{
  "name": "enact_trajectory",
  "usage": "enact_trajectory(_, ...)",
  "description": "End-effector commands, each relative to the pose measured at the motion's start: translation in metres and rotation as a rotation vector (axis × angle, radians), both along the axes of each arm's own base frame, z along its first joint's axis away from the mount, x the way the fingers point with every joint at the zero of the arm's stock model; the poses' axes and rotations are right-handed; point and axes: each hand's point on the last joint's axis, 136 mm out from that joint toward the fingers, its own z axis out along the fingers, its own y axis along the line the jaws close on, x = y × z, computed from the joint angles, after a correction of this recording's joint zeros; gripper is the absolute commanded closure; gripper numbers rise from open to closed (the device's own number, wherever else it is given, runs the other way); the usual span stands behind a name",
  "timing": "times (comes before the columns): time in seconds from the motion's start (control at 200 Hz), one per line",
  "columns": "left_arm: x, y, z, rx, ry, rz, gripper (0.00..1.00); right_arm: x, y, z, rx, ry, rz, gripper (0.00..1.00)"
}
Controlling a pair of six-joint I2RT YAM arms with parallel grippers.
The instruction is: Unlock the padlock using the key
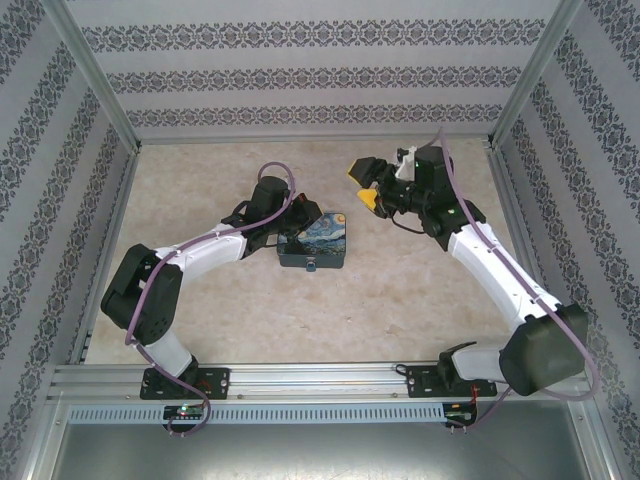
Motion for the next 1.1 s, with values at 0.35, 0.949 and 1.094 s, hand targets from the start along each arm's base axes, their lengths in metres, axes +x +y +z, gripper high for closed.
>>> enact_trajectory(0.35,0.007,-0.011,0.027,-0.008,-0.178,-0.154,1.00,0.007,-0.036,-0.065,-0.220,-0.070,-0.102,0.02)
enact_trajectory(0.949,0.002,0.009,0.063,-0.228,-0.270,-0.240,1.00,0.027,0.008,-0.045,0.186,-0.378,0.066,0.32)
enact_trajectory(1.094,-0.003,0.011,0.073,-0.269,-0.254,-0.228,1.00,0.026,0.023,-0.054,0.222,-0.392,0.124,0.41)
